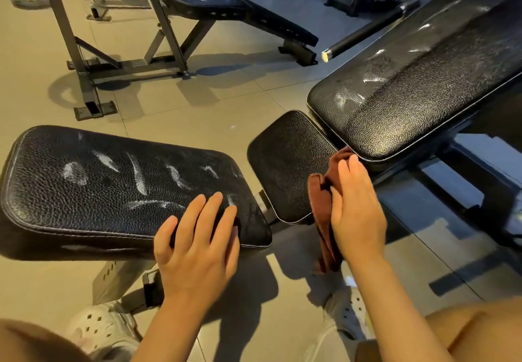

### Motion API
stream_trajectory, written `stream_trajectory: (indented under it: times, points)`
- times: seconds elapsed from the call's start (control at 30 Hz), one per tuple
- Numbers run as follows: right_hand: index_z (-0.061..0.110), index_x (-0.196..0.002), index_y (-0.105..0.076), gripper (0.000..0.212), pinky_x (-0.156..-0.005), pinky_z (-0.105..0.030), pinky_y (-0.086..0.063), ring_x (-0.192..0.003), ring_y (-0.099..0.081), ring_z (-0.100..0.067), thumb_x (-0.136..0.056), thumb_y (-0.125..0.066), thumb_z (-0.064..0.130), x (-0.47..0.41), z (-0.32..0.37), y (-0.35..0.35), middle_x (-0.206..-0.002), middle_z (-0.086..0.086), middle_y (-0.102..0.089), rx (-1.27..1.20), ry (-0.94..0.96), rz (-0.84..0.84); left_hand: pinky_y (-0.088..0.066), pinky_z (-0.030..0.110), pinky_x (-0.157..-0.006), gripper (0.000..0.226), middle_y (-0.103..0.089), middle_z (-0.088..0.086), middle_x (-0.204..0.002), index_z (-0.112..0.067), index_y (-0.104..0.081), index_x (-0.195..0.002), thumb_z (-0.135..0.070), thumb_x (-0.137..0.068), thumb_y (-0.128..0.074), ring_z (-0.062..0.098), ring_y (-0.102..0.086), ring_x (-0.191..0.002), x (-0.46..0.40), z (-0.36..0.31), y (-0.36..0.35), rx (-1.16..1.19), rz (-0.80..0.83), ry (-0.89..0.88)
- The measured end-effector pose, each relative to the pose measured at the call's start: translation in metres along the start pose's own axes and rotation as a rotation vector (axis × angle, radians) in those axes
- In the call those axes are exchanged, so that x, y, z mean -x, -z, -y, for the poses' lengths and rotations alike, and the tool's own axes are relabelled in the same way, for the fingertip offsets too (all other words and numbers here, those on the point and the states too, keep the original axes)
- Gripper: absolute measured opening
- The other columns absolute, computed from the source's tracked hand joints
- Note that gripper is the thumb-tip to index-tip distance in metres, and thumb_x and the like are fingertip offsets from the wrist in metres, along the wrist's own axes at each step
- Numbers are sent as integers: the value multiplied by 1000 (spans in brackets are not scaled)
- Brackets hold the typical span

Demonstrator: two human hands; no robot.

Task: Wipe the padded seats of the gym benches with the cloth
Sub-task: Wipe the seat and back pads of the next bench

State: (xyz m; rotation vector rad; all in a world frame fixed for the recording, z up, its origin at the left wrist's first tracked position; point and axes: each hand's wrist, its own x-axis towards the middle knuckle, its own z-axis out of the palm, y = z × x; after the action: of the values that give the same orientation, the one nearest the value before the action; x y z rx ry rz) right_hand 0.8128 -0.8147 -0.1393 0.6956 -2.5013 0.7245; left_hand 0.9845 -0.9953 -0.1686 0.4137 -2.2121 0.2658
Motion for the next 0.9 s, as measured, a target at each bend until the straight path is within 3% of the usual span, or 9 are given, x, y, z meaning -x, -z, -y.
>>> stream_trajectory:
  times: [0.13, 0.2, 0.3, 0.4, 0.53, 0.63, 0.73, 0.83, 0.9]
  points:
    - [2, -139, -44, 50, -119, -40, -22, -143, -23, -33, -93, -37, 19, 18, 15, -14, -149, -16, -40, 22, 20, -22, -32, 47, -100, 31, -60, 7, -134, -20, -64, -120, -31, -93, -53, 26, -44, -129, 1, -2, -2, 34, 44, 40]
    - [0, -132, -51, 48, -115, -46, -27, -136, -30, -35, -87, -41, 14, 40, 22, -24, -137, -18, -51, 124, 152, 85, -32, 48, -101, 33, -59, 7, -134, -20, -63, -121, -32, -93, -51, 26, -43, -130, 1, -3, -1, 43, 67, 41]
    - [4, -134, -55, 49, -117, -36, -15, -139, -31, -26, -91, -38, 20, 64, 31, -37, -139, -13, -55, 75, 149, 249, -27, 47, -104, 34, -60, 7, -132, -20, -65, -121, -32, -95, -48, 25, -45, -130, -1, -2, 4, 43, 102, 25]
    - [12, -137, -54, 46, -117, -12, -9, -142, -27, -10, -96, -39, 27, 67, 41, -30, -147, -1, -47, -166, 6, 262, -19, 44, -110, 33, -63, 5, -128, -19, -68, -119, -31, -92, -53, 23, -49, -127, -1, 0, 11, 73, 97, -27]
    - [37, -130, -52, 34, -97, 0, -31, -129, -42, 6, -102, -47, 18, 75, 57, 6, -135, 27, -48, -732, -272, 411, -34, 34, -99, 35, -69, 1, -112, -14, -67, -117, -31, -92, -50, 19, -61, -105, -9, -14, 31, 429, 246, -78]
    - [25, -127, -63, 31, -85, -8, -46, -108, -61, 2, -102, -46, 17, 77, 75, 28, -109, 19, -70, -872, -330, 408, -42, 26, -81, 41, -70, -9, -96, -25, -65, -118, -47, -98, -36, 10, -62, -86, -34, -31, 63, 736, 517, 323]
    - [38, -117, -60, 28, -79, -3, -43, -100, -61, 11, -102, -48, 18, 76, 94, 45, -102, 34, -66, -886, -210, 382, -44, 18, -78, 37, -68, -15, -90, -35, -63, -104, -60, -94, -37, -1, -60, -84, -56, -29, 75, 924, 690, 618]
    - [41, -128, -52, 32, -92, -3, -39, -117, -51, 15, -97, -50, 35, 74, 106, 60, -121, 39, -56, -839, -31, 368, -50, 37, -87, 55, -70, -2, -91, -23, -70, -98, -72, -82, -52, 14, -64, -88, -75, -14, 80, 1356, 751, 909]
    - [35, -137, -48, 42, -104, -3, -29, -131, -37, 15, -94, -48, 38, 74, 108, 65, -135, 39, -45, -768, 142, 388, -51, 32, -75, 39, -69, 7, -84, -11, -72, -93, -49, -86, -66, 18, -63, -80, -80, -10, 85, 1449, 698, 961]
